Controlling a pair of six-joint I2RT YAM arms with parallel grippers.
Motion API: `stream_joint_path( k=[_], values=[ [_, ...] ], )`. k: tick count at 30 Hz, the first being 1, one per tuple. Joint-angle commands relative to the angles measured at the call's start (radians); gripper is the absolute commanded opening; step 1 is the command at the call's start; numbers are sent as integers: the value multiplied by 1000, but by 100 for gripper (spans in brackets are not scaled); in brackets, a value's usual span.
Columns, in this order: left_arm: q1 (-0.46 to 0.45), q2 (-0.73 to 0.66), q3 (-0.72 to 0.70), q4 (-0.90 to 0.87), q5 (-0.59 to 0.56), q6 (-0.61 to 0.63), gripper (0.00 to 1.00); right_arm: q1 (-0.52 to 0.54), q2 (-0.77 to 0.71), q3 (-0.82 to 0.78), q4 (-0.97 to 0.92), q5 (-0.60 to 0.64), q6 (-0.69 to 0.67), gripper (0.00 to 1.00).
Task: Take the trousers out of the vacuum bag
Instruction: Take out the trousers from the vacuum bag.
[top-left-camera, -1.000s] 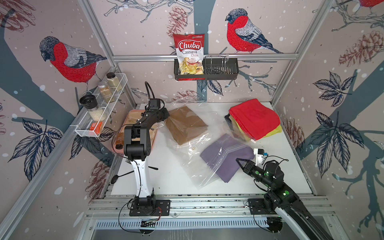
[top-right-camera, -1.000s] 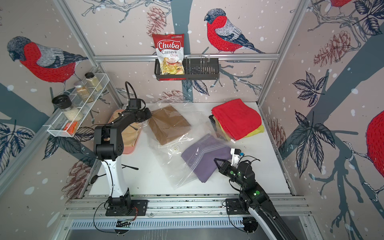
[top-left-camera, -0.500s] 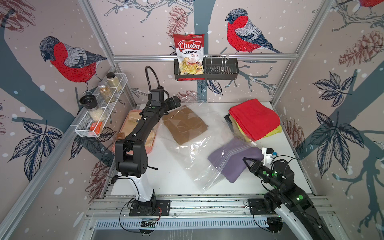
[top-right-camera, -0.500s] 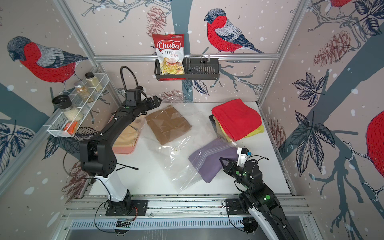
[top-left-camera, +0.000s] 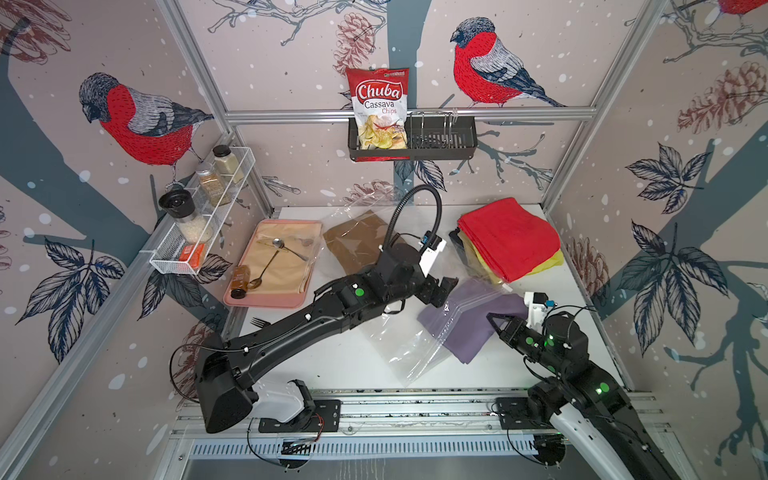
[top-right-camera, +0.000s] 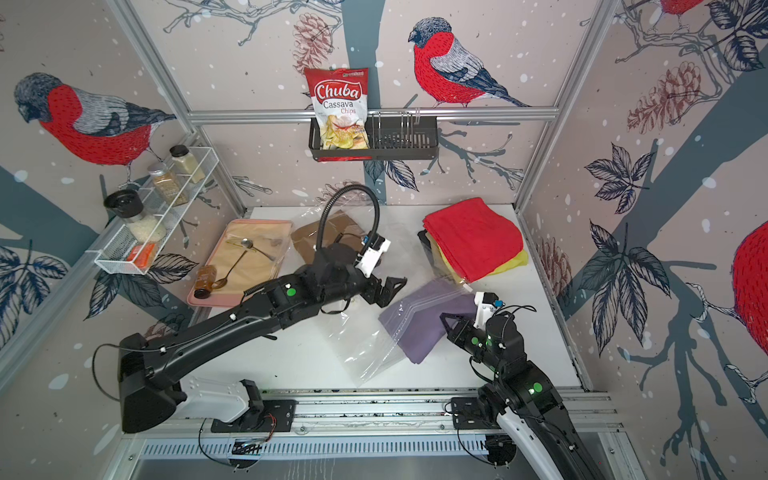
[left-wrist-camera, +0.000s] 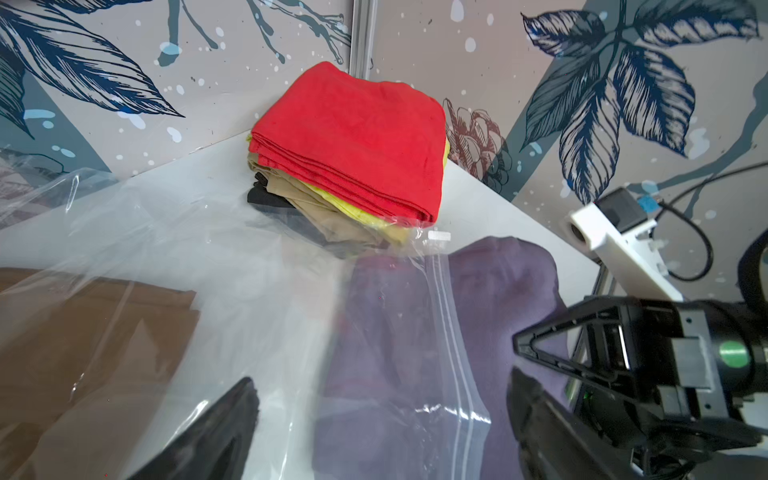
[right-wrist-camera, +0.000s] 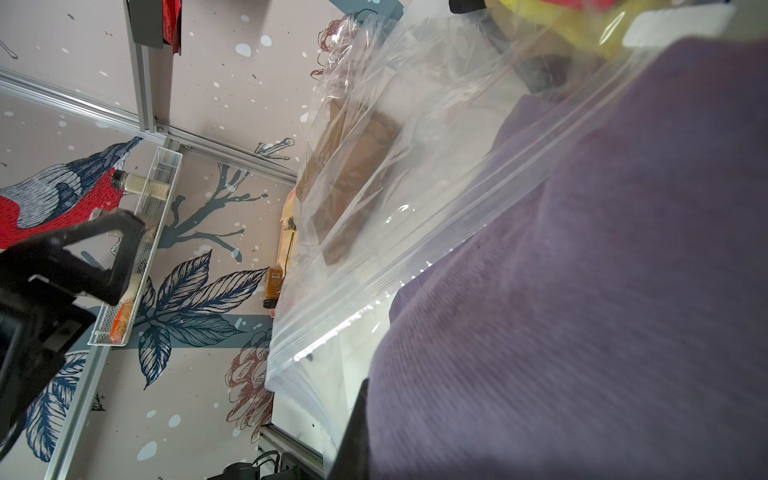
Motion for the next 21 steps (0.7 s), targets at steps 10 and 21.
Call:
stream_joint_path(
  k=[10,21],
  values=[
    [-396,119,2,-41,-372,-51,94,-6,24,22,96,11,-16,0],
    [-503,376,188,-307,-555,-122,87,-15,30,19,102,4,-13,0]
  ],
)
